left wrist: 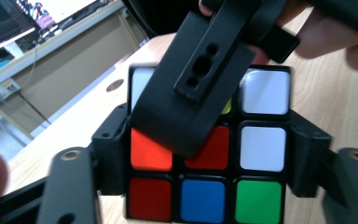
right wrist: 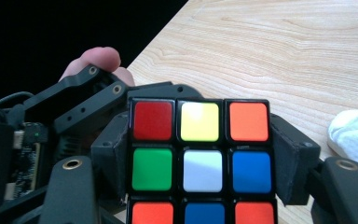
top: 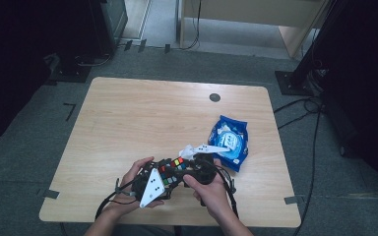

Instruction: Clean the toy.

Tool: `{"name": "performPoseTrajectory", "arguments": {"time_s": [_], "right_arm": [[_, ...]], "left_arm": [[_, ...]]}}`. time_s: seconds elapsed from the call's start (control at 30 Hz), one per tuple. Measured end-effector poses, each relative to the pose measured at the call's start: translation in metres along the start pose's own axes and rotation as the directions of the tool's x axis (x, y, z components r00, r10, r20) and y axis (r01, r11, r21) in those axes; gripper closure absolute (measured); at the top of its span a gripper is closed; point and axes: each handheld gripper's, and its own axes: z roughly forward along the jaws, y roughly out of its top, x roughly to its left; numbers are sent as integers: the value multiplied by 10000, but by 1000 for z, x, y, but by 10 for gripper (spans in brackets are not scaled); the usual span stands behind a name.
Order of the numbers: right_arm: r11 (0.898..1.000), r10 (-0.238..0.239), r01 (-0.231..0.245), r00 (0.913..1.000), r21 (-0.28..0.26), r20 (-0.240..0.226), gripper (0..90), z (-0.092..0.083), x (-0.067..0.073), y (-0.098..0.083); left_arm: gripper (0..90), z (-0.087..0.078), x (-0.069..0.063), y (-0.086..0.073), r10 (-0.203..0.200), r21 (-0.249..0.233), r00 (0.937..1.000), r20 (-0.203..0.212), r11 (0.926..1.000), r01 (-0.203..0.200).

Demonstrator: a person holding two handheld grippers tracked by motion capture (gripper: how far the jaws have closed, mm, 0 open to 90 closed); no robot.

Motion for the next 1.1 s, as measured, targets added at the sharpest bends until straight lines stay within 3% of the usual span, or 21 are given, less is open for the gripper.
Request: {"name": "performPoseTrajectory", "arguments": {"time_s": [0.17,0.27,0.3,0.33,0.37,0.4,0.47,0.5,0.53,0.57,0.6,0.63,0.67,0.7,0.77,0.83,0.9,0.93,0.97,1.03,1.1], "right_arm": [[9998,-129,126,9998,-147,-153,329,-3,-2,2],[9980,-544,533,9980,-330,-336,308,-15,-6,10],[9965,-703,694,9973,-460,-190,320,-19,-7,12],[9965,-703,694,9973,-460,-190,320,-19,-7,12],[9930,-947,977,9944,-662,472,336,-24,-14,14],[9930,-947,977,9944,-662,472,336,-24,-14,14],[9890,-1177,1322,9749,-661,1891,388,-19,-28,10],[9893,-1161,1334,9653,-598,2338,406,-15,-33,7],[9893,-1161,1334,9653,-598,2338,406,-15,-33,7],[9871,-1267,1514,9368,-513,3262,440,-4,-43,-1],[9881,-1204,1465,9267,-471,3561,454,2,-48,-6],[9893,-1157,1406,9177,-383,3801,469,7,-53,-10],[9893,-1157,1406,9177,-383,3801,469,7,-53,-10],[9892,-1189,1447,8869,-239,4464,503,14,-60,-16],[9920,-1047,1254,8692,-107,4833,531,19,-67,-21],[9927,-1008,1200,8653,-77,4910,539,21,-69,-23],[9901,-1332,1367,8501,309,5094,567,26,-70,-27],[9901,-1332,1367,8501,309,5094,567,26,-70,-27],[9857,-1628,1607,8342,501,5269,596,28,-70,-29],[9811,-1890,1808,8176,690,5439,633,29,-71,-31],[9765,-2080,2044,8099,685,5485,668,30,-73,-34]], "left_arm": [[340,-2,6,-1,-338,1,9991,-268,9994,338],[341,-6,21,-7,-922,76,9936,-659,9956,929],[341,-11,32,-13,-1308,62,9867,-962,9912,1320],[341,-11,32,-13,-1308,62,9867,-962,9912,1320],[341,-17,43,-18,-1731,27,9775,-1209,9846,1747],[341,-17,43,-18,-1731,27,9775,-1209,9846,1747],[341,-20,51,-23,-2225,-134,9646,-1417,9748,2229],[341,-20,51,-23,-2225,-134,9646,-1417,9748,2229],[341,-20,52,-23,-2299,-130,9627,-1427,9730,2304],[341,-18,50,-23,-2181,-25,9653,-1437,9755,2200],[341,-17,48,-23,-2143,-3,9663,-1430,9763,2164],[341,-16,47,-23,-2086,41,9683,-1376,9774,2111],[341,-16,47,-23,-2086,41,9683,-1376,9774,2111],[341,-13,43,-22,-1966,102,9715,-1327,9798,1997],[341,-12,42,-22,-1913,172,9727,-1312,9806,1951],[341,-10,40,-22,-1872,226,9744,-1248,9812,1914],[341,-9,39,-22,-1853,273,9751,-1215,9814,1899],[341,-9,39,-22,-1853,273,9751,-1215,9814,1899],[341,-8,38,-22,-1841,286,9754,-1215,9816,1889],[341,-9,38,-21,-1870,262,9749,-1207,9812,1914],[341,-9,38,-21,-1882,246,9747,-1208,9810,1925]]}}
